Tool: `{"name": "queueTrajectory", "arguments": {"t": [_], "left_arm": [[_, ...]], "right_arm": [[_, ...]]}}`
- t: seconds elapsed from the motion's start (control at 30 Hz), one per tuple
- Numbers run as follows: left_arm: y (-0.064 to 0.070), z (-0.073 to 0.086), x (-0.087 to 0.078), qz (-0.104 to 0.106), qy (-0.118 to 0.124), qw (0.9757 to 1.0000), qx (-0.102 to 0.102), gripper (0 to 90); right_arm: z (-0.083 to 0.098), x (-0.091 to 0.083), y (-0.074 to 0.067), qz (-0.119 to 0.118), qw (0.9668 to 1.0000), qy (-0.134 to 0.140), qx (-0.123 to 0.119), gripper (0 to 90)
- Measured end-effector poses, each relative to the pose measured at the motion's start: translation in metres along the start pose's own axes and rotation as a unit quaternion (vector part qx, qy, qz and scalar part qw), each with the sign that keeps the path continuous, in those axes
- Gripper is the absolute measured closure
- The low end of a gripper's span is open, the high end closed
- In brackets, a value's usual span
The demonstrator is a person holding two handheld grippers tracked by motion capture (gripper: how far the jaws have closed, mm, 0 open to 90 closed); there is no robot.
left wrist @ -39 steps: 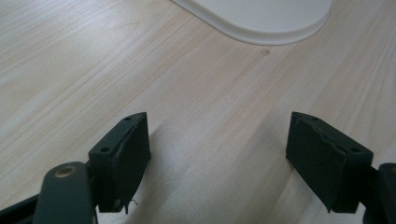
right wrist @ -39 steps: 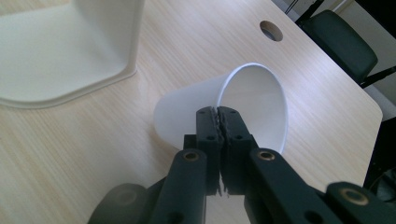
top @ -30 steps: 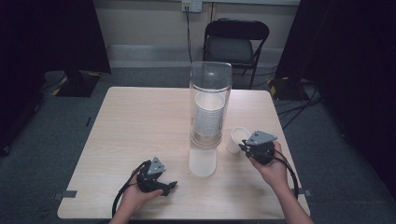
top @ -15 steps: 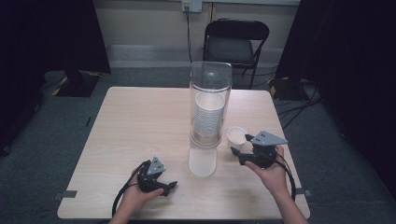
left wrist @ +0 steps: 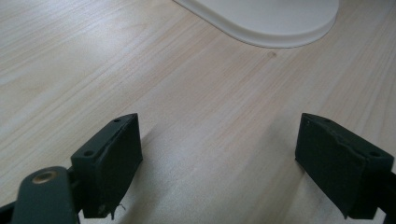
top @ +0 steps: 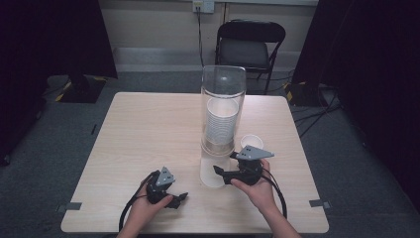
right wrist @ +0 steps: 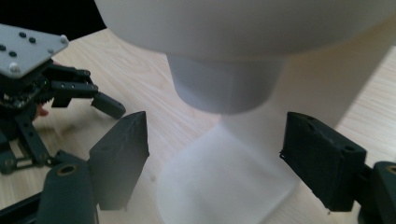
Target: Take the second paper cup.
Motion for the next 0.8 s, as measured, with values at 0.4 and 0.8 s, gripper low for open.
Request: {"name": "queueTrajectory", "arguments": {"t": [0.4, 0.8], "left_arm": [[0.0, 0.0, 0.0, 0.0, -0.001, 1.0, 0.0, 14.0], [0.0, 0.0, 0.0, 0.0, 0.0, 1.0, 0.0, 14.0]], "right_arm": [[-0.023, 0.014, 0.003, 0.008, 0.9981, 0.058, 0.018, 34.4], [-0.016, 0.015, 0.002, 0.023, 0.9962, 0.084, -0.002, 36.3]]}}
Point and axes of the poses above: each handheld gripper's, and its own axes: x roughly forward along the jaws, z roughly out of its underside, y roughly to its right, the point moved 9 cm from there along x, roughly forward along the jaws, and after that the axes turned 1 degree about z, right-handed, at the moved point
